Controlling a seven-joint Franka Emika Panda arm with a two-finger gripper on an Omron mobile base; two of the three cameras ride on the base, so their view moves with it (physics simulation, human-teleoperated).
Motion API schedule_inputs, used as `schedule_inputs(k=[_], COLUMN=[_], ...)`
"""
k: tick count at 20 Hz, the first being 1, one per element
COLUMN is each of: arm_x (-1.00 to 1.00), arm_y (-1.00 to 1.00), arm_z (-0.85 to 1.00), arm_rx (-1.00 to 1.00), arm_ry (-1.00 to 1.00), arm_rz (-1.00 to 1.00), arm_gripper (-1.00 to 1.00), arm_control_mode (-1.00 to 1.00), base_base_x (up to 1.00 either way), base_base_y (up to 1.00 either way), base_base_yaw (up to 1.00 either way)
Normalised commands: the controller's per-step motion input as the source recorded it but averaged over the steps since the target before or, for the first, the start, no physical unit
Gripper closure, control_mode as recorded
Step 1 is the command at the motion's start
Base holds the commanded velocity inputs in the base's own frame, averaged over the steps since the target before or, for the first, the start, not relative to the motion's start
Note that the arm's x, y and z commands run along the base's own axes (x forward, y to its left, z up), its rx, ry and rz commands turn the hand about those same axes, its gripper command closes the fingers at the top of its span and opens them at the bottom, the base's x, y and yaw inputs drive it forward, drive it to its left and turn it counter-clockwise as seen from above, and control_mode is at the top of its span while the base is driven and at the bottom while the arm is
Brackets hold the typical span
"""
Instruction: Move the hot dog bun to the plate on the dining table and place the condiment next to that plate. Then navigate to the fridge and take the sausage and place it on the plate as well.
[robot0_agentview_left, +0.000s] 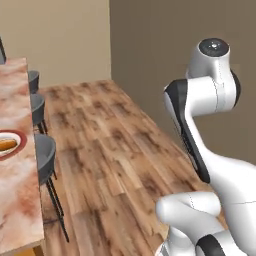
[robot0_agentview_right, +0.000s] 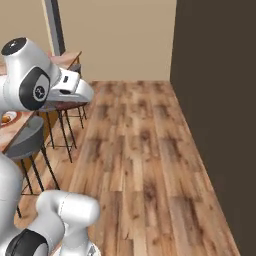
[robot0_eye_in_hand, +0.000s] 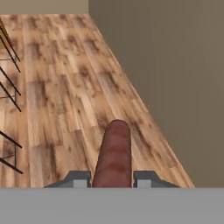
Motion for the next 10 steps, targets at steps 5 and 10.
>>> schedule_inputs(k=[5, 10], arm_x=[0.00, 0.00], arm_y=[0.00, 0.00], arm_z=[0.00, 0.00], arm_rx=[0.00, 0.00], arm_ry=[0.00, 0.00], arm_rz=[0.00, 0.00], arm_gripper=[1.00, 1.00], arm_control_mode=[1.00, 1.00], base_base_x=[0.67, 0.68], base_base_y=[-0.68, -0.51], base_base_yaw=[0.56, 0.61])
